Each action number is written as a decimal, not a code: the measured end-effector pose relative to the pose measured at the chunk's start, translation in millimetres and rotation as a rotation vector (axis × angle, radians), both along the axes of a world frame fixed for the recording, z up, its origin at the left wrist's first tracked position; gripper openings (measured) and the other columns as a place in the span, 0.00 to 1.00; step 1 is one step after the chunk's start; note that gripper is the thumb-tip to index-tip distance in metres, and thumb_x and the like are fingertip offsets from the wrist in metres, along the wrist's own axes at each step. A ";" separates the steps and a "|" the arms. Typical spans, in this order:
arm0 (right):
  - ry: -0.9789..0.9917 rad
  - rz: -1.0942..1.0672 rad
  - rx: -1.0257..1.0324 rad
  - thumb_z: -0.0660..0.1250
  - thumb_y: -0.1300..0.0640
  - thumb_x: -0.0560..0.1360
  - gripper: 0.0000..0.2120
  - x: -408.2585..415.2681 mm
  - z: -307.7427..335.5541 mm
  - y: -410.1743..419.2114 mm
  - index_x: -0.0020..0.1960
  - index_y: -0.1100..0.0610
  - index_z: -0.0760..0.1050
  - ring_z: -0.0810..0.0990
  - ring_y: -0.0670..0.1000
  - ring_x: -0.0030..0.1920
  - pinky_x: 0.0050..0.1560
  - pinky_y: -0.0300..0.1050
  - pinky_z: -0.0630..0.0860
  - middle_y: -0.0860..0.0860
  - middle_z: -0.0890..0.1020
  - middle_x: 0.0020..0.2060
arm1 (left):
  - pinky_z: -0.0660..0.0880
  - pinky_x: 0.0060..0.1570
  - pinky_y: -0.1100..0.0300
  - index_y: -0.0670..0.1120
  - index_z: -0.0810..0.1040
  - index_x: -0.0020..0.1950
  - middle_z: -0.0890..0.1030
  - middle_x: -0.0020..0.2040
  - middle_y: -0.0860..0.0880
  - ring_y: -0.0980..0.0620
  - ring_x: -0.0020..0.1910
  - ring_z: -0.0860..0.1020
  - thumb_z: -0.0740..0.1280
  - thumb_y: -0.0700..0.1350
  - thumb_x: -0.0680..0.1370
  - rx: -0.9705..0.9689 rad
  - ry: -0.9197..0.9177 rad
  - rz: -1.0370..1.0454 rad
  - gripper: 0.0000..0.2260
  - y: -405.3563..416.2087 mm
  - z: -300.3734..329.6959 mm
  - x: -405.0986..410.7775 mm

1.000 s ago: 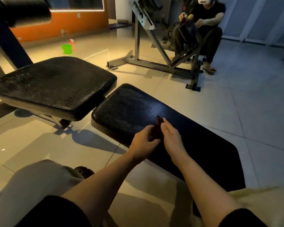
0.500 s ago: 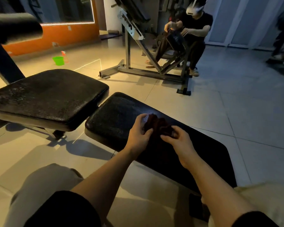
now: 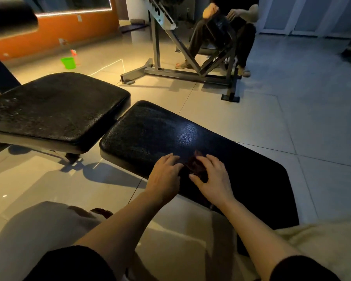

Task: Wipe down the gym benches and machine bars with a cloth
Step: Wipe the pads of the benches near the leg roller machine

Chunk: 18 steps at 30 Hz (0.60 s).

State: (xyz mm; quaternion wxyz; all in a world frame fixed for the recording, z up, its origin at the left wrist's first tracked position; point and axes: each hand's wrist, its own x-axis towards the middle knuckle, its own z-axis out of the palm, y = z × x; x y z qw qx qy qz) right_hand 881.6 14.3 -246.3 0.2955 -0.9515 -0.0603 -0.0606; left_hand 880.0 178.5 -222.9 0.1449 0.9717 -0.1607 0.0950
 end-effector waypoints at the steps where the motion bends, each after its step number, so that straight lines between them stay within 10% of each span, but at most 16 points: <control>1: 0.043 -0.009 -0.028 0.65 0.41 0.77 0.31 2.4 -2.7 2.7 0.76 0.45 0.60 0.54 0.58 0.77 0.75 0.62 0.54 0.55 0.58 0.76 | 0.49 0.74 0.58 0.48 0.71 0.71 0.65 0.75 0.49 0.50 0.75 0.56 0.63 0.43 0.79 0.026 -0.018 0.001 0.19 5.3 -1.6 -1.8; 8: 0.121 -0.086 -0.162 0.41 0.32 0.75 0.37 7.7 -31.0 39.7 0.79 0.47 0.40 0.39 0.58 0.78 0.77 0.53 0.40 0.59 0.42 0.79 | 0.61 0.71 0.49 0.43 0.73 0.69 0.71 0.70 0.43 0.43 0.71 0.67 0.69 0.42 0.76 0.086 -0.076 0.119 0.21 52.5 -9.5 -13.0; 18: -0.091 0.237 -0.206 0.48 0.39 0.82 0.32 58.6 -1.4 157.6 0.80 0.52 0.42 0.41 0.61 0.78 0.77 0.54 0.41 0.63 0.44 0.78 | 0.73 0.63 0.44 0.40 0.73 0.69 0.73 0.68 0.40 0.40 0.66 0.72 0.74 0.38 0.71 0.056 -0.100 0.281 0.27 125.2 -6.9 -14.7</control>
